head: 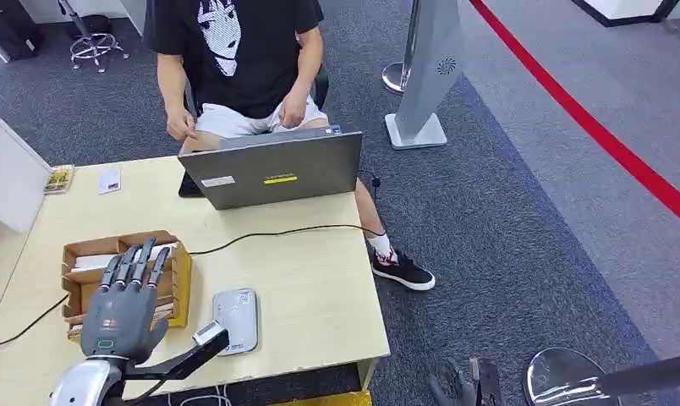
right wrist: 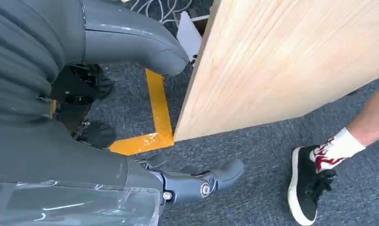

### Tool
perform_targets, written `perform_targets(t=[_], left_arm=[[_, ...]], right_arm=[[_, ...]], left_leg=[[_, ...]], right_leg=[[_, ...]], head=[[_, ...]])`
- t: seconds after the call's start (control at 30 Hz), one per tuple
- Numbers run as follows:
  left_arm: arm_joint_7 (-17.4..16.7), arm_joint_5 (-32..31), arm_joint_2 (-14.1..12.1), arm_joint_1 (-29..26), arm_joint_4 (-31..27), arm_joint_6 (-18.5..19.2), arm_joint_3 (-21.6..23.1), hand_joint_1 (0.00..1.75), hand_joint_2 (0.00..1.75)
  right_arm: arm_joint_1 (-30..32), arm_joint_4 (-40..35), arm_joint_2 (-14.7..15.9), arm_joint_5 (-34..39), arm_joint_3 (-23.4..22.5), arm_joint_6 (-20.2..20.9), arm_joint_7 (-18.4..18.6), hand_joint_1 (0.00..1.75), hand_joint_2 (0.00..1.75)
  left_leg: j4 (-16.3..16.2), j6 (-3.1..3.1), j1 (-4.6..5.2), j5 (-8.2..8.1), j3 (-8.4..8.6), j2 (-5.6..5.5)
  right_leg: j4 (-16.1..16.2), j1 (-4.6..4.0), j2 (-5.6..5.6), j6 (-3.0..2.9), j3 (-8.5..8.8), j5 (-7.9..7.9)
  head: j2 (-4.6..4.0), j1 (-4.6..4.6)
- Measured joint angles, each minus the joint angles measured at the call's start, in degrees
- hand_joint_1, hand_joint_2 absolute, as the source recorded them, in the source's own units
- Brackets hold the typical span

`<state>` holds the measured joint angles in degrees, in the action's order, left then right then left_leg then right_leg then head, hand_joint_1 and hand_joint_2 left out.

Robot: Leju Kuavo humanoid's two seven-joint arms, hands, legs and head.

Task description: Pass the card to the sensor for recognition and then transmit it.

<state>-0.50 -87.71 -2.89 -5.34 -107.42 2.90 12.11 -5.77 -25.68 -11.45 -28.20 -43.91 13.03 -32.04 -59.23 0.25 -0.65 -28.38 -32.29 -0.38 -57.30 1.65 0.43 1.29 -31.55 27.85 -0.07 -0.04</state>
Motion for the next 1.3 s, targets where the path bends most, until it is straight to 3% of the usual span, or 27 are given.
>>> perform_targets(t=[0.1,0.23,0.43,0.67,0.9,1.13,1.17,1.3], left_arm=[[1.6,1.4,-2.9,0.7,4.0,-2.2,-1.6,0.0,1.75],[2.3,1.6,-4.4,0.8,6.8,-2.4,-2.3,0.0,1.75],[-0.4,-1.8,-1.9,-0.1,7.9,0.1,-2.3,0.0,1.75],[-1.3,-1.8,-1.5,-0.2,8.8,0.0,-2.3,0.0,1.75],[1.6,0.0,-4.0,1.4,11.3,-2.7,-2.3,0.0,1.75],[1.8,0.1,-4.7,1.8,12.9,-3.1,-2.3,0.0,1.75],[1.8,0.1,-4.7,1.9,13.1,-3.2,-2.3,1.75,1.75],[1.9,0.1,-4.8,2.4,13.5,-3.1,-2.3,1.75,1.75]], right_arm=[[0.2,-0.5,-0.4,0.0,0.0,0.0,0.0,0.0,1.75],[0.3,-1.0,-0.6,0.0,0.0,0.2,0.1,0.0,1.75],[0.6,-1.3,-0.6,0.0,-0.1,1.0,0.0,0.0,1.75],[0.8,-1.7,-0.7,0.0,-0.2,1.1,0.1,0.0,1.75],[0.9,-2.2,-1.0,-0.6,-0.4,1.2,0.2,0.0,1.75],[0.9,-2.5,-1.3,-0.6,-0.5,1.2,0.3,0.0,1.75],[0.9,-2.6,-1.4,-0.6,-0.5,1.3,0.3,0.0,1.75],[1.0,-2.6,-1.4,-0.6,-0.6,1.6,0.3,0.0,1.75]], left_leg=[[0.0,-0.01,-0.01,0.01,0.03,0.02],[0.0,-0.03,0.0,0.03,0.01,-0.01],[0.0,0.0,0.04,0.01,-0.02,-0.01],[0.0,0.0,0.01,0.01,0.0,0.0],[0.0,-0.03,-0.01,0.03,0.0,0.0],[0.0,-0.03,0.02,0.02,-0.01,0.0],[0.0,-0.03,0.02,0.02,-0.01,0.0],[0.0,-0.03,0.01,0.02,-0.01,-0.01]], right_leg=[[0.0,0.0,0.03,0.0,-0.01,0.0],[0.0,0.01,-0.02,0.0,0.01,0.0],[0.0,0.04,-0.01,0.01,0.02,-0.01],[0.0,0.01,-0.01,0.01,0.0,-0.01],[0.0,0.0,-0.01,0.0,0.0,-0.01],[0.0,0.02,0.0,0.01,0.01,-0.01],[0.0,0.02,-0.01,0.01,0.01,-0.01],[0.0,0.02,-0.01,0.01,0.0,-0.01]], head=[[0.0,-0.07],[0.0,-0.09],[0.0,0.0],[0.0,0.02],[0.0,0.0],[0.0,0.02],[0.0,0.0],[0.0,0.0]])
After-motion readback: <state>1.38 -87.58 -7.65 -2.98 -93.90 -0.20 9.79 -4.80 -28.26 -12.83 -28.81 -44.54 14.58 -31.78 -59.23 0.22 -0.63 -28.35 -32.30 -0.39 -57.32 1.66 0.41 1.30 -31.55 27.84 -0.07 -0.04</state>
